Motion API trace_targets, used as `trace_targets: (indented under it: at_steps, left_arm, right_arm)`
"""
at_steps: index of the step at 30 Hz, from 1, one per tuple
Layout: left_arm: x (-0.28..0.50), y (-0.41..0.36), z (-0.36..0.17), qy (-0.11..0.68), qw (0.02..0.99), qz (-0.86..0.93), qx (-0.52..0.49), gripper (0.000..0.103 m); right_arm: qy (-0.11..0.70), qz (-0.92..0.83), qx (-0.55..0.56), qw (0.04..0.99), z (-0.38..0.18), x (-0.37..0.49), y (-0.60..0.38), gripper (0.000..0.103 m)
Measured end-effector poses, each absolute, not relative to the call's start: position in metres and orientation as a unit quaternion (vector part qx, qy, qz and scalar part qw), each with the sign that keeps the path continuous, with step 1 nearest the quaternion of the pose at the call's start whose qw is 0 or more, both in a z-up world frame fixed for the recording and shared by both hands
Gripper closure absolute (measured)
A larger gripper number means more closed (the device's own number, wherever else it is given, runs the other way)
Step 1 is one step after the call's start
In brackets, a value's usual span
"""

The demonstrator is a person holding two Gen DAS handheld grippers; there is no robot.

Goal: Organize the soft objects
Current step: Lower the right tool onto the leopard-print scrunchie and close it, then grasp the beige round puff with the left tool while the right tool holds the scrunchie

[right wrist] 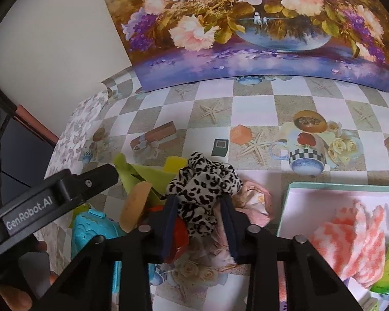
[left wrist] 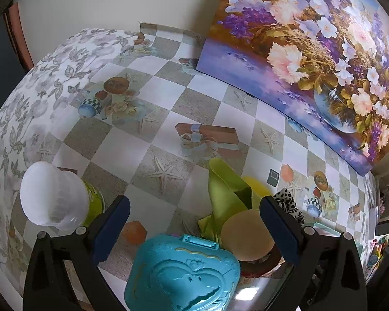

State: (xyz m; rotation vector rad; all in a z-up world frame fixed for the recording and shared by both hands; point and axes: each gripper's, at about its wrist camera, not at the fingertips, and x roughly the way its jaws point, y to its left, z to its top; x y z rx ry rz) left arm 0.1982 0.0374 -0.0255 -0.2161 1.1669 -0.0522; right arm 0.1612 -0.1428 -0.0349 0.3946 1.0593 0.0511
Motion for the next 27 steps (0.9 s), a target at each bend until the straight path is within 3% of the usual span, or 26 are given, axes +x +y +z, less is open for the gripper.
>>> trace_targets:
  at_steps: [2, 5, 14, 27]
  left_arm:
    - [0.198, 0.037, -0.026, 0.552, 0.827, -0.025, -0.102, 0.003]
    - [0.199, 0.038, -0.027, 0.554, 0.825, -0.027, -0.107, 0.003]
    - [0.198, 0.037, -0.023, 0.551, 0.825, -0.042, -0.120, 0.003]
    - [0.193, 0.008, -0.018, 0.544, 0.830, -0.093, -0.085, 0.004]
  right_arm:
    - [0.501, 0.026, 0.189, 0.844, -0.035, 0.161, -0.143, 0.075]
    - [0.499, 0.025, 0.191, 0.845, -0.035, 0.161, -0.144, 0.086]
    - [0.497, 0.034, 0.214, 0.840, -0.035, 0.160, -0.152, 0.091]
    - [0.501, 0.044, 0.246, 0.829, -0.038, 0.158, -0.164, 0.091]
